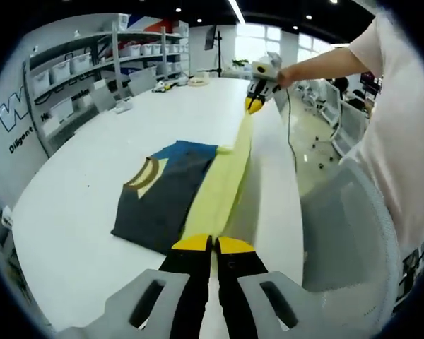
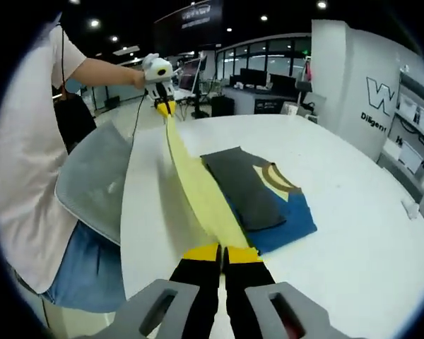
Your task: Fold the garment on the visible template until the final outline fits inside the template.
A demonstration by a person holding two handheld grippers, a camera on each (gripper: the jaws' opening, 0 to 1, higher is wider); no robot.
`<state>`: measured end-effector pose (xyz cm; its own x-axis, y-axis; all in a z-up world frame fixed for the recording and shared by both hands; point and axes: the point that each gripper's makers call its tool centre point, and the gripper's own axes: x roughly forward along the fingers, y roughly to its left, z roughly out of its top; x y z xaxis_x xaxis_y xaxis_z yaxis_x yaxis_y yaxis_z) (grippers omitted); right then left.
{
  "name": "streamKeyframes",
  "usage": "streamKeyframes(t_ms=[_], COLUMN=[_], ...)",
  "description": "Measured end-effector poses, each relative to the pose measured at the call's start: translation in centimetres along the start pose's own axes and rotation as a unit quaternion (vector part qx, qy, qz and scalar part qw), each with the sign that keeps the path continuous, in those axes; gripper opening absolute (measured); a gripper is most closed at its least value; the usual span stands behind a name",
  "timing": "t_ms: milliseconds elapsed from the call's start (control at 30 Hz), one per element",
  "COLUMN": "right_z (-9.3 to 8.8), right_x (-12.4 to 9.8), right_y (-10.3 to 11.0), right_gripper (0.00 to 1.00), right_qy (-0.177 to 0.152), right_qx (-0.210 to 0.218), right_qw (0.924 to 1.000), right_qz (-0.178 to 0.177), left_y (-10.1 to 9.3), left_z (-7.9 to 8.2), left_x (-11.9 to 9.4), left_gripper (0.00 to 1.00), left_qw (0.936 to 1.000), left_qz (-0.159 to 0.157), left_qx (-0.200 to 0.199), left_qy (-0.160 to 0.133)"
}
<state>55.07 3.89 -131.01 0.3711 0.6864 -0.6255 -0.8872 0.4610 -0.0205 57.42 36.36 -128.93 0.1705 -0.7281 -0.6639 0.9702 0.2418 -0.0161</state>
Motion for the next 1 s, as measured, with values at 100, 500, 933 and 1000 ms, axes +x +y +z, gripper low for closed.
streamKeyframes(t_ms=[100, 500, 933, 1000], right_z=[0.8, 1.9, 0.2, -0.4], right_x=[0.6, 4.3, 9.6, 10.3], right_y=[-2.0, -8.3, -14.8, -15.4], right_gripper=[0.0, 0.0, 0.0, 0.0], right_qy=[0.001, 0.025, 0.062, 0.068], right_qx=[0.001, 0.011, 0.045, 0.055], right_qw=[1.0, 0.9996, 0.9969, 0.996], right_qz=[-0.002, 0.008, 0.017, 0.019], left_y=[2.1, 8.9, 14.6, 15.2], left_z=[0.4, 0.1, -1.4, -1.8], left_x=[0.4, 3.3, 7.3, 8.0], left_gripper=[0.01, 0.01, 0.01, 0.01], left_qw=[1.0, 0.9983, 0.9879, 0.9862], left_qz=[0.001, 0.002, 0.002, 0.005], left_qx=[-0.01, -0.057, -0.152, -0.161], left_qy=[-0.001, 0.017, 0.033, 0.039])
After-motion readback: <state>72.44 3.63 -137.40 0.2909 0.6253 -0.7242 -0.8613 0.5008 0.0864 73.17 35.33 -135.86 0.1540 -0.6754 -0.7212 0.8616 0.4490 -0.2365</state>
